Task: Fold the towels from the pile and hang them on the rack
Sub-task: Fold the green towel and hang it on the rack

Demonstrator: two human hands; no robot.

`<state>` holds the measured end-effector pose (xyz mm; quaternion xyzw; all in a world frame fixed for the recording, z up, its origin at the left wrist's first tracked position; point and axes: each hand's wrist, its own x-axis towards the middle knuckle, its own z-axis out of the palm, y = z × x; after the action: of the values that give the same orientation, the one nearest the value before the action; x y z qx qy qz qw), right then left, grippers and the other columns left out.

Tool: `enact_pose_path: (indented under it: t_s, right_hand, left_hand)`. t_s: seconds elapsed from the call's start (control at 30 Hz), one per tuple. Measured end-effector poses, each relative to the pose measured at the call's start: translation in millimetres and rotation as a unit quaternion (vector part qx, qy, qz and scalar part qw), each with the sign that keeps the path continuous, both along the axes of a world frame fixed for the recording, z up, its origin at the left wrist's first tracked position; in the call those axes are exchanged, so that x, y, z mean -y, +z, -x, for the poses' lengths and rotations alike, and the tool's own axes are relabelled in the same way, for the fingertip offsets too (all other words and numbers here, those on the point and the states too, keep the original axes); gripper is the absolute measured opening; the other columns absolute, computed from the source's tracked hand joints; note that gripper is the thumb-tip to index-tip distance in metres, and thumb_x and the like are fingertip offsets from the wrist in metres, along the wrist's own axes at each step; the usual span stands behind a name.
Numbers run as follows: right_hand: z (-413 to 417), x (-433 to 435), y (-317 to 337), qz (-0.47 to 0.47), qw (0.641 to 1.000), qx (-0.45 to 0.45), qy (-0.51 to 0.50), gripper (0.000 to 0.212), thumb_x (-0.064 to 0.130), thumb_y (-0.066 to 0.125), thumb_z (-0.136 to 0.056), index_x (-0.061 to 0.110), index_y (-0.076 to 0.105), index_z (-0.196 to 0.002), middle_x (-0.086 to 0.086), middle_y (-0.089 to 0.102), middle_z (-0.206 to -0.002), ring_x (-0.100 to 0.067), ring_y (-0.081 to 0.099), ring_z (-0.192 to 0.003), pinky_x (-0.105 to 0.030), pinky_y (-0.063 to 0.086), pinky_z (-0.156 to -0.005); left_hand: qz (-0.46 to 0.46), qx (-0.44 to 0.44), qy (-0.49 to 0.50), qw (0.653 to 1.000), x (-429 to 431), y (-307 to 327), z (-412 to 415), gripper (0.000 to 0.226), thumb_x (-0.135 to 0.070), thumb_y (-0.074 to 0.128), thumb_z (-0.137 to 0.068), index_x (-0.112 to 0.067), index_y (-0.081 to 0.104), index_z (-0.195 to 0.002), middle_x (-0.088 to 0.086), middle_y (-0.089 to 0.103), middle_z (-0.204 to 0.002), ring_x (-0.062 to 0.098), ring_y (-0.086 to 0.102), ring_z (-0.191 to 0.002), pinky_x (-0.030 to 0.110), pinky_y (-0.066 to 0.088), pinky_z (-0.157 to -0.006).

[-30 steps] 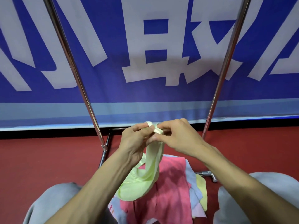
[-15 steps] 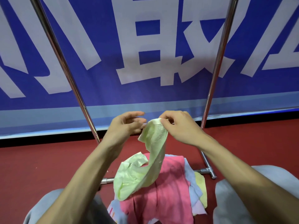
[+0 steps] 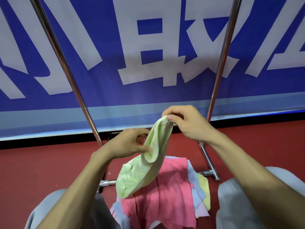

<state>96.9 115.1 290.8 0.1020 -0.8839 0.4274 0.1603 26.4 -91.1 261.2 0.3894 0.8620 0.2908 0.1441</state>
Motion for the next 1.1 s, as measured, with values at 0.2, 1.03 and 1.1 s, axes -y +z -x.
enact_pose_path:
  t_s: [0.2, 1.03, 1.1]
  right_hand:
    - [9, -17, -5, 0.037, 0.993, -0.002, -0.108, 0.024, 0.006, 0.054, -0.091, 0.023, 0.067, -0.08, 0.009, 0.068, -0.078, -0.01, 0.061, -0.078, -0.034, 0.049, -0.083]
    - [15, -27, -9, 0.132, 0.971, 0.021, -0.199, 0.024, 0.01, 0.041, -0.095, 0.019, 0.063, -0.093, 0.011, 0.063, -0.092, -0.013, 0.059, -0.092, -0.03, 0.048, -0.084]
    - [16, -28, -9, 0.124, 0.972, 0.019, -0.201, 0.024, 0.01, 0.042, -0.094, 0.021, 0.064, -0.092, 0.009, 0.065, -0.092, -0.015, 0.061, -0.093, -0.035, 0.049, -0.086]
  left_hand:
    - [0.008, -0.011, 0.125, 0.992, 7, 8, 0, 0.013, -0.006, 0.058, -0.086, -0.013, 0.068, -0.086, -0.001, 0.07, -0.065, 0.01, 0.067, -0.055, 0.016, 0.048, -0.048]
    - [-0.349, 0.113, 0.197, 0.909, 0, 19, -10, 0.024, -0.014, 0.085, -0.066, -0.011, 0.07, -0.084, -0.005, 0.051, -0.057, 0.009, 0.048, -0.056, 0.028, 0.047, -0.066]
    - [-0.349, 0.045, 0.228, 0.908, -1, 18, -7, 0.014, -0.016, 0.082, -0.07, -0.012, 0.072, -0.078, -0.006, 0.056, -0.056, 0.009, 0.047, -0.052, 0.024, 0.044, -0.057]
